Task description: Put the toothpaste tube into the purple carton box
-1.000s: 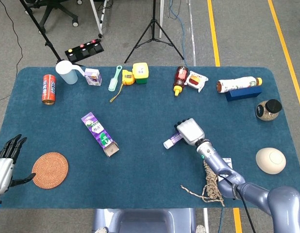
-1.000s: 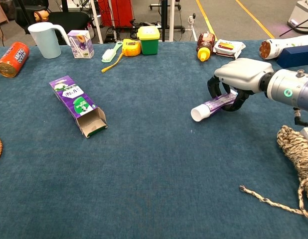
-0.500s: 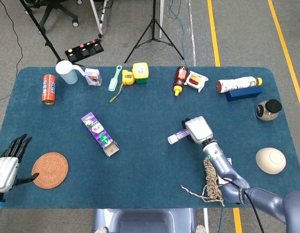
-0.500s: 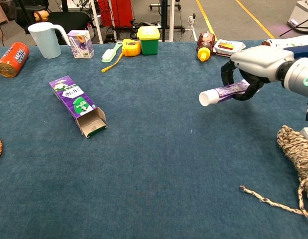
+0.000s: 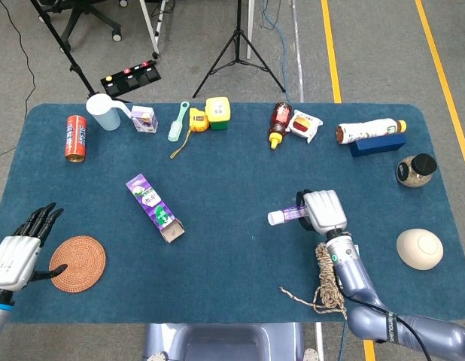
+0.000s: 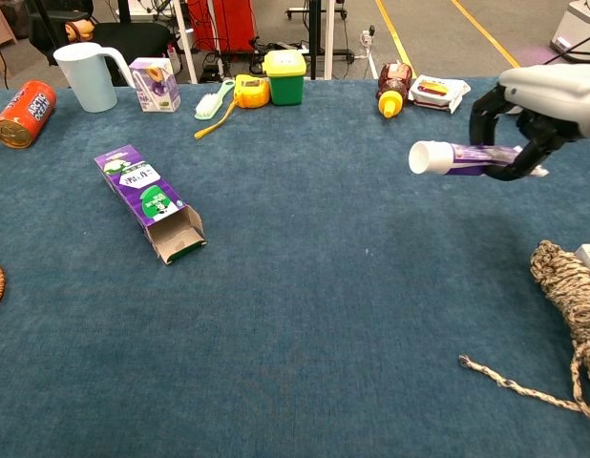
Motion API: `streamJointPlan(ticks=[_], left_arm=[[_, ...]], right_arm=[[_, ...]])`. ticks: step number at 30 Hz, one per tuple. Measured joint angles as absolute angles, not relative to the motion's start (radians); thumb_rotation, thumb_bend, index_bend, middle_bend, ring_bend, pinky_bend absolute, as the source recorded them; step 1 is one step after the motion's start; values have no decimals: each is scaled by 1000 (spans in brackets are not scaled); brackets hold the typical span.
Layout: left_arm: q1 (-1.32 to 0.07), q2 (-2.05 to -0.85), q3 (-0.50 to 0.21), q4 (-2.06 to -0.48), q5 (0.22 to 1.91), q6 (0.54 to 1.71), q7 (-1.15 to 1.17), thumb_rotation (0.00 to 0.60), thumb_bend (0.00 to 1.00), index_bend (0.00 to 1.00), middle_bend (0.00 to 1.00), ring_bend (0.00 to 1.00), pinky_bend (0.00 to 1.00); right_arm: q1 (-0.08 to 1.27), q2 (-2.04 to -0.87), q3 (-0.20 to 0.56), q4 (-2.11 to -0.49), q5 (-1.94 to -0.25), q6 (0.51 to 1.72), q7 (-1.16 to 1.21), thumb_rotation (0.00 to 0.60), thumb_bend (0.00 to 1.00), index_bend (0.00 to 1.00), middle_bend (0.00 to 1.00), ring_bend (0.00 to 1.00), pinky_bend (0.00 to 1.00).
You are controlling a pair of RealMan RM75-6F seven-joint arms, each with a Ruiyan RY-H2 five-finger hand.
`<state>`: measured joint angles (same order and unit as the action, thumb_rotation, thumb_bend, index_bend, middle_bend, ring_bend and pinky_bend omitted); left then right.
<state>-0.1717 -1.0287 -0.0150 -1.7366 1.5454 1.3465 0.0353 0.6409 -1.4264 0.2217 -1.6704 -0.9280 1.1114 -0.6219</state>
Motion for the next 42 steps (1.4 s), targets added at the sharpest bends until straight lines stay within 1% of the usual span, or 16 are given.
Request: streamJointPlan(ticks=[4,9,17,22,27,31,35,39,42], left_arm=[[-208,-1010,-22,-1733,1582,1322,36,600,113,0,0,0,221],[-274,-999,-25,-1705,1649,1273,12,600,113,0,0,0,221],[-379,-1023,-36,-1650,1706,1195,-26,600,121,0,0,0,222],[-437,-1055,-47,-1600,1748,1173,-36,600,121,0,0,0,222],[-500,-1097,-52,-1515,1813,1166,-45,600,121,0,0,0,222],[-562,-1125,-41,-1440,1886,1149,-55,600,119,0,0,0,225],[-631,-1152,-21,-1318,1986,1152,-85,600,111,0,0,0,230],[-690,-1194,-6,-1182,2035,1182,-132,600,73,0,0,0,252],[-728,-1238,4,-1076,2060,1209,-169,600,68,0,0,0,259]], right_arm=[[621,-1402,210,-1731,-892,1175,-675,600,705,688,839,869,860],[612,-1384,203,-1768,-851,1209,-712,600,708,692,844,872,863],[618,-1372,207,-1767,-818,1223,-721,600,708,695,847,874,866],[629,-1375,221,-1757,-772,1236,-742,600,709,696,850,877,867],[639,-1377,231,-1754,-733,1249,-763,600,709,696,851,878,868],[641,-1378,233,-1752,-715,1266,-770,600,710,696,851,879,868],[641,-1379,234,-1744,-697,1279,-774,600,709,696,851,878,868],[643,-1384,239,-1725,-677,1277,-766,600,709,697,850,878,868],[645,-1388,242,-1710,-667,1274,-762,600,710,696,850,879,867]])
